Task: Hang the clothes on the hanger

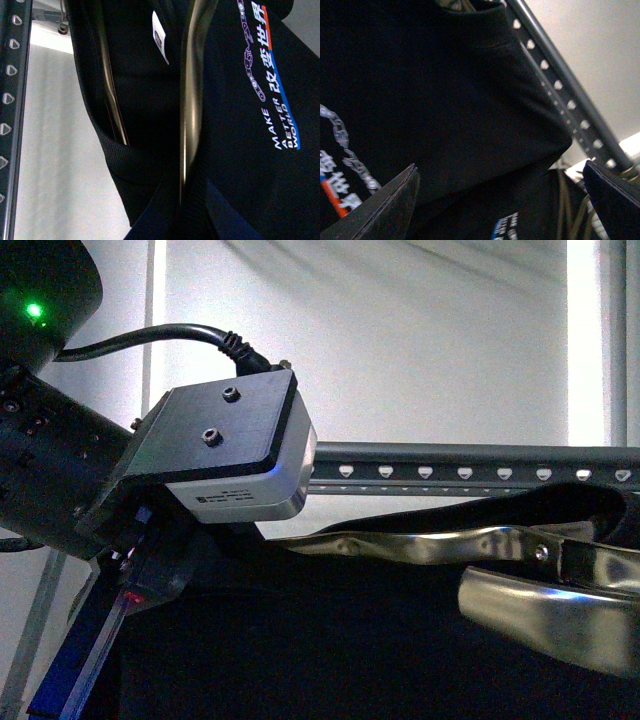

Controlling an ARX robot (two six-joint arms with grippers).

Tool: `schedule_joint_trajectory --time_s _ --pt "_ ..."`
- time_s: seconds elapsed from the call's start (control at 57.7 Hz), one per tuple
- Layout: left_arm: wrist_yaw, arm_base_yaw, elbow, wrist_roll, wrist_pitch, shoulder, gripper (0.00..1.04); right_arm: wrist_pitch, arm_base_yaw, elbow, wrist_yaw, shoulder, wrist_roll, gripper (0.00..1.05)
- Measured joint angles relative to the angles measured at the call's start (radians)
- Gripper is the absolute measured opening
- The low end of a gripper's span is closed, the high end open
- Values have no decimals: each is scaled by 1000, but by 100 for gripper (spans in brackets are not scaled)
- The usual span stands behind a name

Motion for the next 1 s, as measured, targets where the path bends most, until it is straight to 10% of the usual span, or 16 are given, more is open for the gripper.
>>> schedule_joint_trajectory --time_s 0.693,1.005 --pt "-2 1 0 2 0 0 5 -16 163 354 104 428 -241 96" --pt "-12 2 0 3 0 0 5 -15 233 480 193 595 -226 53"
